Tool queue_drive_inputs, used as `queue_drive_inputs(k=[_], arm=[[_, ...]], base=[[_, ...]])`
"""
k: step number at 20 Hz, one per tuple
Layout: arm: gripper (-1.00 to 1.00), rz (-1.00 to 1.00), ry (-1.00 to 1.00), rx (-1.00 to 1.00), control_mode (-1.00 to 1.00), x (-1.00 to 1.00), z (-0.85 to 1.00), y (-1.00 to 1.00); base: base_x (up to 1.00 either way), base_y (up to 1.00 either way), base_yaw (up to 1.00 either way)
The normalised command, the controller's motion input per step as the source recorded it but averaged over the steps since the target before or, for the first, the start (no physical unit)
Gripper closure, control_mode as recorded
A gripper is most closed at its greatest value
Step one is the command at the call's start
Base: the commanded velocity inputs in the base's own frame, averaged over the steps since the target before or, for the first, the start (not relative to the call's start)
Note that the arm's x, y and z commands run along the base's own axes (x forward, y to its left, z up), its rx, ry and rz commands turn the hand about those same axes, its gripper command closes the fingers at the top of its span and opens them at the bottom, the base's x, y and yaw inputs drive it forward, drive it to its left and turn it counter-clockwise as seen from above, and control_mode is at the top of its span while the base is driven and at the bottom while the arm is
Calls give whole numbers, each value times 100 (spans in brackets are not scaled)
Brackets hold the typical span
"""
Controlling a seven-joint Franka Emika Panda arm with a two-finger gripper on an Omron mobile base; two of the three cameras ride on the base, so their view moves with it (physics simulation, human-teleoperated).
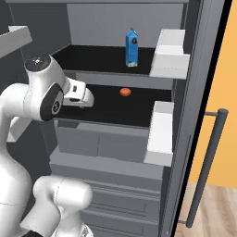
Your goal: Take out the milk from the fridge and place it on the tray on the counter. Then take the sugar cube near the tray and place it in the tray.
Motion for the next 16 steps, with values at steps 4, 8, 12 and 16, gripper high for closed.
queue_drive_inputs(k=[4, 8, 12, 16], arm=[[-100, 0, -32, -9, -100, -34, 49, -2], [-100, -4, -25, -6, -100, -18, 46, -10], [-100, -9, -18, 0, -100, -20, 44, -31], [-100, -9, -23, 0, -100, -19, 46, -26]], base=[[0, 0, 0], [0, 0, 0], [0, 0, 0], [0, 0, 0]])
